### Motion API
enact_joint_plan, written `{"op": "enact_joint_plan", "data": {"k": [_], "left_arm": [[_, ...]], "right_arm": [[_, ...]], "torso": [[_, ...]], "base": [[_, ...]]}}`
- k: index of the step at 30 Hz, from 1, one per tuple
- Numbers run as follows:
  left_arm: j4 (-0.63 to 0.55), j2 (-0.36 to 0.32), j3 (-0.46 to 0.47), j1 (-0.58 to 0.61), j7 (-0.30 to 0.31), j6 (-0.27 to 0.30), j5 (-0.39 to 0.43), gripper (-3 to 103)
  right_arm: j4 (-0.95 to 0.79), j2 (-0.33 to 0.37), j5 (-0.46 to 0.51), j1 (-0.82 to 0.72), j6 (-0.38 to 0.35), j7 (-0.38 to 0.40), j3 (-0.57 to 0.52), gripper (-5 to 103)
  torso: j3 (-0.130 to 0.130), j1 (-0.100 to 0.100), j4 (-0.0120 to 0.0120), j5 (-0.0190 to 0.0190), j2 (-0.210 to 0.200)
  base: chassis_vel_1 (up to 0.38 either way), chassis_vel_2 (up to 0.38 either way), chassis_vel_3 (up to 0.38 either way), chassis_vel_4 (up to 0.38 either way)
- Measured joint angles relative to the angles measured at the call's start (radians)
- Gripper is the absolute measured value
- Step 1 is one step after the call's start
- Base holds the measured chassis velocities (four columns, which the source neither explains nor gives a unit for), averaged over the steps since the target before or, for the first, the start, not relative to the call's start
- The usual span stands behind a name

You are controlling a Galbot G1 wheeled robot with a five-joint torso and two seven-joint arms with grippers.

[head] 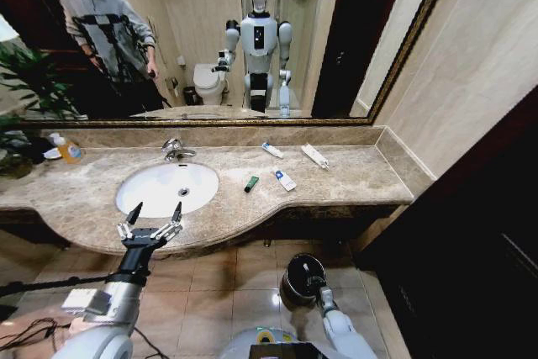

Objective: Pick up the trash from the sink and place it in the trash bin.

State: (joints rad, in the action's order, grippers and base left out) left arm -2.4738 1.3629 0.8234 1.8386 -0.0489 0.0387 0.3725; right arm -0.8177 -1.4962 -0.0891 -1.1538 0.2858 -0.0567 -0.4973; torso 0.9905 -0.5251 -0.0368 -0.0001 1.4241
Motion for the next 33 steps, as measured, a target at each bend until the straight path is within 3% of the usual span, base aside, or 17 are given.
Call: {"op": "enact_joint_plan", "data": {"k": [3, 7, 9, 11, 12, 15, 17, 18, 20, 21, 22, 33], "left_arm": [[0.0, 0.0, 0.0, 0.0, 0.0, 0.0, 0.0, 100], [0.0, 0.0, 0.0, 0.0, 0.0, 0.0, 0.0, 100], [0.0, 0.0, 0.0, 0.0, 0.0, 0.0, 0.0, 100], [0.0, 0.0, 0.0, 0.0, 0.0, 0.0, 0.0, 100], [0.0, 0.0, 0.0, 0.0, 0.0, 0.0, 0.0, 100], [0.0, 0.0, 0.0, 0.0, 0.0, 0.0, 0.0, 100], [0.0, 0.0, 0.0, 0.0, 0.0, 0.0, 0.0, 100], [0.0, 0.0, 0.0, 0.0, 0.0, 0.0, 0.0, 100], [0.0, 0.0, 0.0, 0.0, 0.0, 0.0, 0.0, 100], [0.0, 0.0, 0.0, 0.0, 0.0, 0.0, 0.0, 100], [0.0, 0.0, 0.0, 0.0, 0.0, 0.0, 0.0, 100], [0.0, 0.0, 0.0, 0.0, 0.0, 0.0, 0.0, 100]], "right_arm": [[0.008, -0.01, -0.007, 0.008, 0.006, 0.005, -0.007, 20], [0.008, -0.014, -0.008, 0.008, 0.006, 0.014, -0.01, 31], [0.006, -0.014, -0.008, 0.006, 0.006, 0.014, -0.01, 31], [-0.004, -0.014, -0.006, -0.001, 0.009, 0.015, -0.012, 48], [-0.004, -0.014, -0.006, -0.001, 0.009, 0.015, -0.012, 48], [-0.02, -0.014, -0.002, -0.013, 0.019, 0.019, -0.015, 65], [-0.026, -0.013, -0.001, -0.016, 0.019, 0.019, -0.015, 65], [-0.043, -0.012, 0.001, -0.029, 0.019, 0.019, -0.016, 76], [-0.05, -0.011, 0.001, -0.034, 0.019, 0.019, -0.016, 76], [-0.062, -0.01, 0.002, -0.043, 0.019, 0.02, -0.016, 80], [-0.108, -0.01, 0.005, -0.071, 0.014, 0.027, -0.018, 96], [-0.308, 0.0, 0.08, -0.173, 0.0, 0.069, -0.022, 100]], "torso": [[0.0, 0.0, 0.0, 0.0, 0.0], [0.0, 0.0, 0.0, 0.0, 0.0], [0.0, 0.0, 0.0, 0.0, 0.0], [0.0, 0.0, 0.0, 0.0, 0.0], [0.0, 0.0, 0.0, 0.0, 0.0], [0.0, 0.0, 0.0, 0.0, 0.0], [0.0, 0.0, 0.0, 0.0, 0.0], [0.0, 0.0, 0.0, 0.0, 0.0], [0.0, 0.0, 0.0, 0.0, 0.0], [0.0, 0.0, 0.0001, 0.0, 0.0], [0.0, 0.0, 0.0001, 0.0, 0.0], [0.0, 0.0, 0.0001, 0.0001, 0.0]], "base": [[0.0, 0.0, 0.0, 0.0], [0.0, 0.0, 0.0, 0.0], [0.0, 0.0, 0.0, 0.0], [0.0, 0.0, 0.0, 0.0], [0.0, 0.0, 0.0, 0.0], [0.0, 0.0, 0.0, 0.0], [0.0, 0.0, 0.0, 0.0], [0.0, 0.0, 0.0, 0.0], [0.0, 0.0, 0.0, 0.0], [0.0, 0.0, 0.0, 0.0], [0.0, 0.0, 0.0, 0.0], [0.0, 0.0, 0.0, 0.0]]}}
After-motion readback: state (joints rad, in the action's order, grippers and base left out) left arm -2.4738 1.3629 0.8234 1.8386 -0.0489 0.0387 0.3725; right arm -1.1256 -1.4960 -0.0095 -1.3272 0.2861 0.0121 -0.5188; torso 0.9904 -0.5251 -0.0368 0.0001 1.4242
